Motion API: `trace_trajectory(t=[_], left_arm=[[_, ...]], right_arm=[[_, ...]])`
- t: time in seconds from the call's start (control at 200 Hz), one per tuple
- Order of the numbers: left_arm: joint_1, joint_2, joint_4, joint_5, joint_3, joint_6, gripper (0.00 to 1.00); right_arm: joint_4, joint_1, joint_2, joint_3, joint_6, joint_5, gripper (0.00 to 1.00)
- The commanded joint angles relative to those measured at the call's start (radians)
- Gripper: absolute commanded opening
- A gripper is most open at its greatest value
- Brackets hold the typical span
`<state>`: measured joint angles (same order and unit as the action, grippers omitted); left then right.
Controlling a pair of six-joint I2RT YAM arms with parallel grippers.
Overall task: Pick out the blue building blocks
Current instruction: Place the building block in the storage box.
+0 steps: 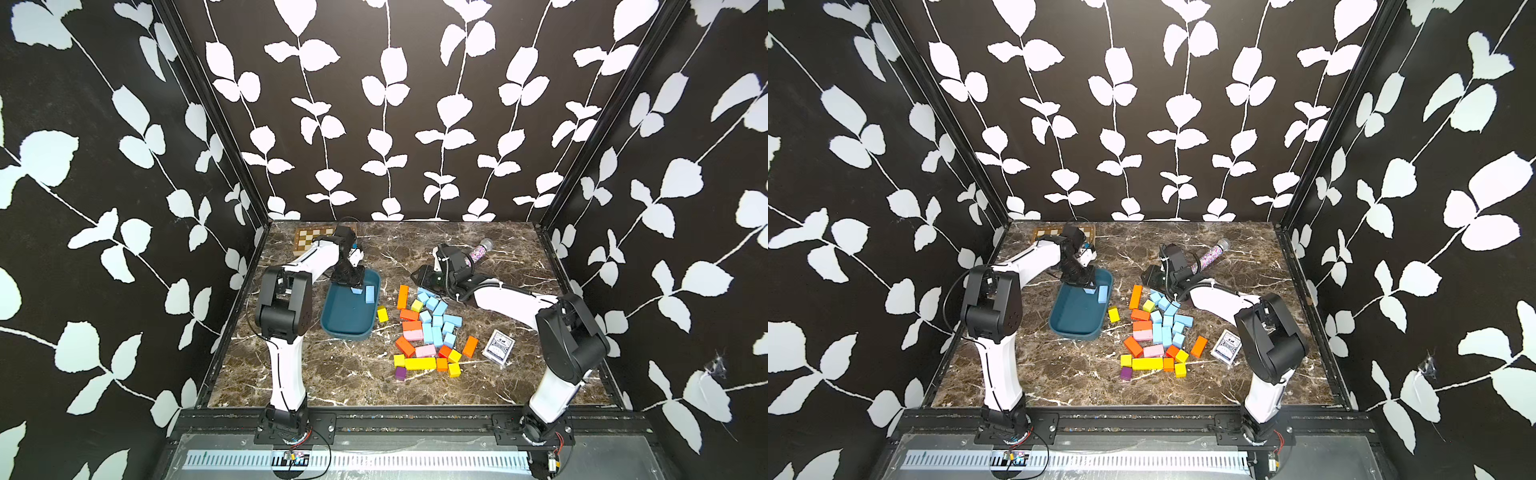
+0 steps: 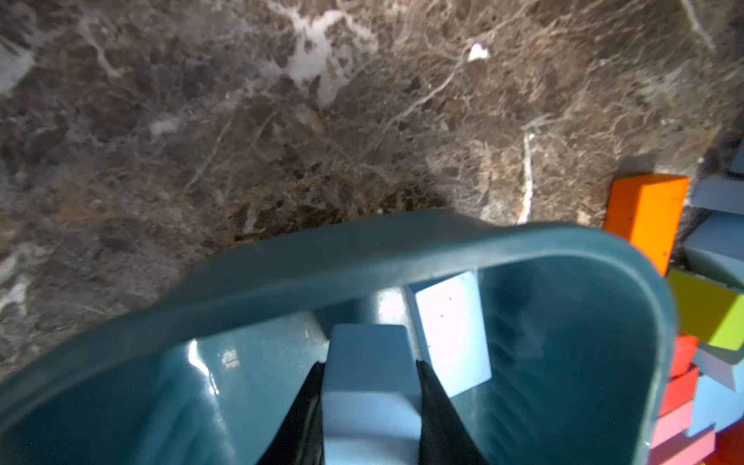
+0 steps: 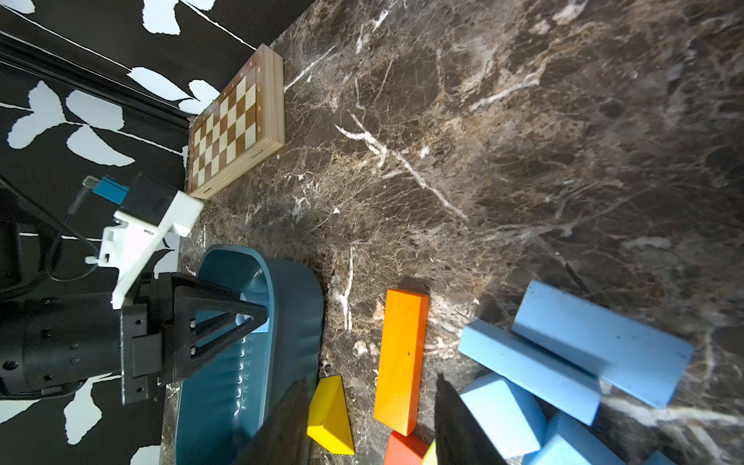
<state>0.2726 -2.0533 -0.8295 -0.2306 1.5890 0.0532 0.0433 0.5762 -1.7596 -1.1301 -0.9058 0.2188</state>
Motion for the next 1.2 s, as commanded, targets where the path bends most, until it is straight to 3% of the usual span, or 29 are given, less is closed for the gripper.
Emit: trace_trajectory(t=[0.0, 0.24, 0.605, 0.86, 1.195], left_arm=[[0.002, -0.011, 0.014, -0.028, 0.027, 0.032, 0.31], [0.005, -0.01, 0.017, -0.052, 0.025, 0.05, 0.47], [0.006, 0.016, 0.042, -0.116, 0.0, 0.115, 0.46], [0.006, 0.027, 0.049, -0.137, -0.011, 0.148, 0.52], [0.007, 0.117, 0.026, -0.091, 0.029, 0.048, 0.63]], right_arm=[[0.021, 0.008, 0.027, 0.01, -0.016, -0.016, 0.49], [0.027, 0.008, 0.029, 0.018, -0.02, -0.02, 0.49], [0.039, 0.01, 0.032, 0.025, -0.028, -0.017, 0.49], [0.016, 0.013, 0.038, 0.015, -0.021, -0.025, 0.49], [-0.312, 0.011, 0.054, -0.106, 0.039, -0.098, 0.49]])
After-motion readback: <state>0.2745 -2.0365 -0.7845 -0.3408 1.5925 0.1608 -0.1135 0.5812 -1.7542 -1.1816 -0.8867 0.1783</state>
